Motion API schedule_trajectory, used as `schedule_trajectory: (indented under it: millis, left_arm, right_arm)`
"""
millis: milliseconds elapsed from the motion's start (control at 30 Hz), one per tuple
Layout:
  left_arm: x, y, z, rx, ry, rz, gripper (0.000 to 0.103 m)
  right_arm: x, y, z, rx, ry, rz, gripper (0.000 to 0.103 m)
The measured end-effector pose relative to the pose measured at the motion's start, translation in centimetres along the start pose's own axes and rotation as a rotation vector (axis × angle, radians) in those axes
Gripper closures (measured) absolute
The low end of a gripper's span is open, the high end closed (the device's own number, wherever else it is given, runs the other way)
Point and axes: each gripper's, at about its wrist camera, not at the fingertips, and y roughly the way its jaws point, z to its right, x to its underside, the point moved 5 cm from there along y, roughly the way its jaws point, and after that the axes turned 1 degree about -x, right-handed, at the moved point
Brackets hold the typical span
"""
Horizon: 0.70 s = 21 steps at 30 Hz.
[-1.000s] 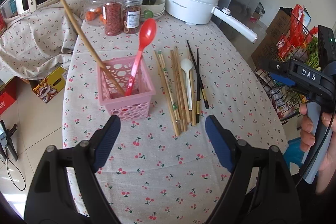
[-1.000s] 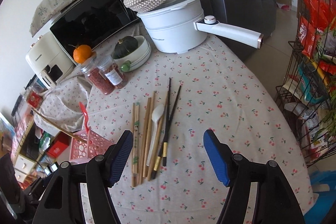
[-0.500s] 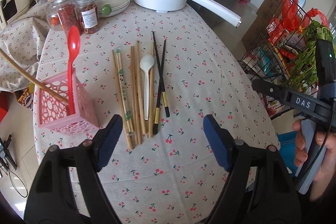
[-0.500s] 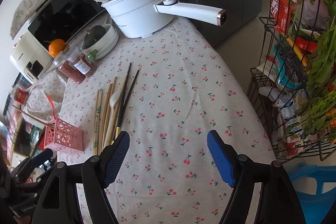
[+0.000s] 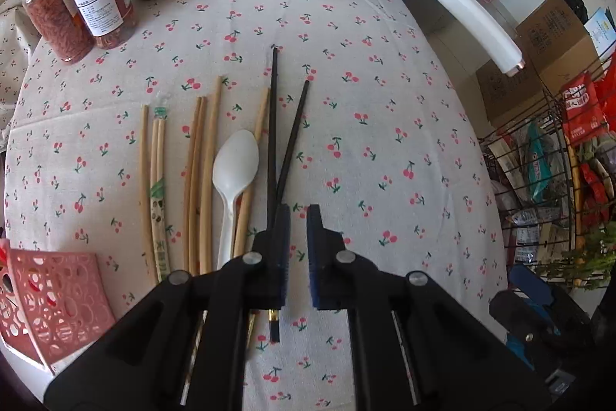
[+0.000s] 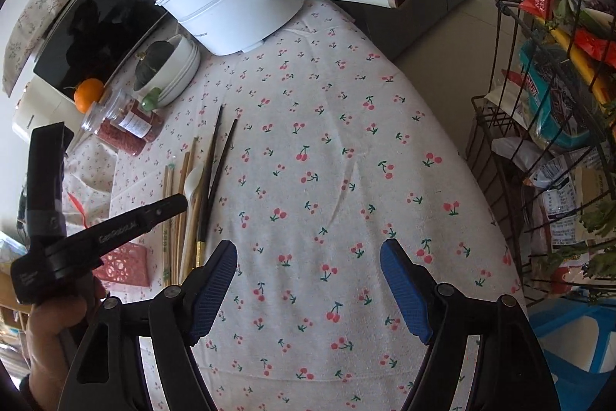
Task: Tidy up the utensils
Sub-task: 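Lower the left gripper onto a black chopstick and close it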
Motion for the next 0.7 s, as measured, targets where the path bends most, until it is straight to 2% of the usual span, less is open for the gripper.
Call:
schedule_trajectory:
  millis: [233, 300, 700]
  left_arm:
    - [-1.5, 3.1, -0.9, -0.055, -0.039, -0.045, 0.094]
    - [-1.8, 3.3, -0.9, -0.075, -0.032, -0.034, 0.094]
    - [-3.9, 5.9, -0.9, -0.155, -0.026, -0.092, 0.095]
  right_arm:
    - [-1.3, 1.2, 0.0, 0.031, -0.04, 0.0, 0.025]
    - [-1.5, 1.4, 0.3, 0.036, -0.043, 0.0, 0.025]
    - [-1.8, 2.1, 0.6, 0.046, -0.064, -0.015, 0.025]
